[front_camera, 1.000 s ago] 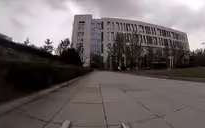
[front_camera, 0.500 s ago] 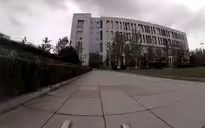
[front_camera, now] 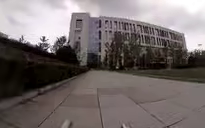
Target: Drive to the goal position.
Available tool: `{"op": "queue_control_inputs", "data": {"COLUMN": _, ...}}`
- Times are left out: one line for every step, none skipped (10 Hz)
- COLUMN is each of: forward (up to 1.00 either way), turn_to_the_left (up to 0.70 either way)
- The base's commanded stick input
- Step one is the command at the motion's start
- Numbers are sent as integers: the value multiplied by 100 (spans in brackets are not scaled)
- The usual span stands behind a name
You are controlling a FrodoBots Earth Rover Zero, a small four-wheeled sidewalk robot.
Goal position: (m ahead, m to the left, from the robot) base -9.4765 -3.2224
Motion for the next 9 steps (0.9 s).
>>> {"op": "queue_control_inputs", "data": {"forward": 100, "turn_to_the_left": 0}}
{"op": "queue_control_inputs", "data": {"forward": 100, "turn_to_the_left": -4}}
{"op": "queue_control_inputs", "data": {"forward": 100, "turn_to_the_left": -20}}
{"op": "queue_control_inputs", "data": {"forward": 100, "turn_to_the_left": -7}}
{"op": "queue_control_inputs", "data": {"forward": 100, "turn_to_the_left": -7}}
{"op": "queue_control_inputs", "data": {"forward": 100, "turn_to_the_left": -20}}
{"op": "queue_control_inputs", "data": {"forward": 100, "turn_to_the_left": -10}}
{"op": "queue_control_inputs", "data": {"forward": 100, "turn_to_the_left": -12}}
{"op": "queue_control_inputs", "data": {"forward": 100, "turn_to_the_left": -20}}
